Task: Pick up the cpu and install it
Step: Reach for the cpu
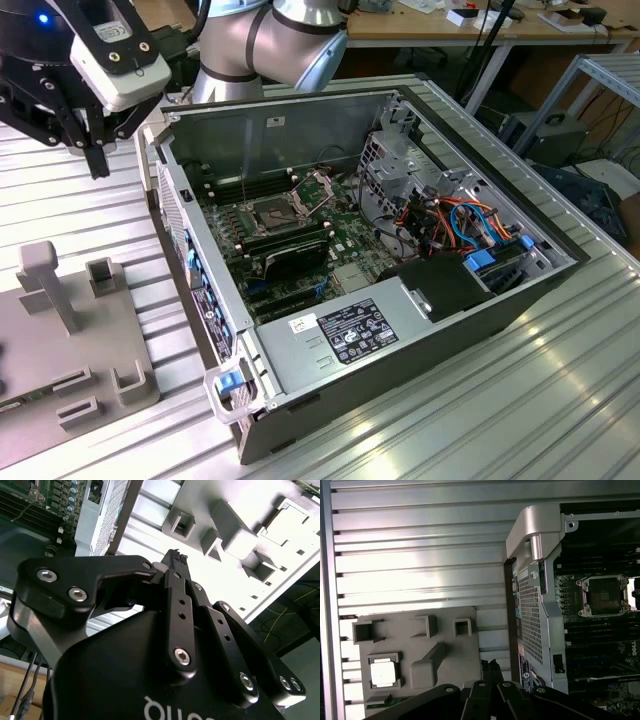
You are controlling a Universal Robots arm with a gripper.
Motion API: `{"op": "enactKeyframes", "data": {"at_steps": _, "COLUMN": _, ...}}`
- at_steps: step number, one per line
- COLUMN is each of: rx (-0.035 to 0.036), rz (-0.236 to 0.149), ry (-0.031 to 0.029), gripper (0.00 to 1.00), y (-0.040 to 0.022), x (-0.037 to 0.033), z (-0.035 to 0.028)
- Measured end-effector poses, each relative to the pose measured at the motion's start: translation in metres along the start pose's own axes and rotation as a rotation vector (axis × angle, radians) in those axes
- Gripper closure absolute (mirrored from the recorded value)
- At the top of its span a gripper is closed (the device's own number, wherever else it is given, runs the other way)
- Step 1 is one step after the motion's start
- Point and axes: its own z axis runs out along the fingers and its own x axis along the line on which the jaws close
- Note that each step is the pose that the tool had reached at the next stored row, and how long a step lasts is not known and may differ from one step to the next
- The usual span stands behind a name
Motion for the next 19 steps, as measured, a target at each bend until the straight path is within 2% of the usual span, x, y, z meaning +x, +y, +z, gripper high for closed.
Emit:
{"op": "enactKeyframes", "data": {"at_steps": 7, "rx": -0.0001, "rz": 0.0, "ry": -0.0001, "gripper": 0.89, "y": -0.0005, "x": 0.007, "z": -0.0001}}
{"op": "enactKeyframes", "data": {"at_steps": 14, "rx": -0.0001, "rz": 0.0, "ry": 0.0, "gripper": 0.89, "y": -0.0006, "x": 0.0078, "z": -0.0001}}
{"op": "enactKeyframes", "data": {"at_steps": 19, "rx": 0.0, "rz": 0.0, "ry": 0.0, "gripper": 0.89, "y": -0.0008, "x": 0.0111, "z": -0.0002}}
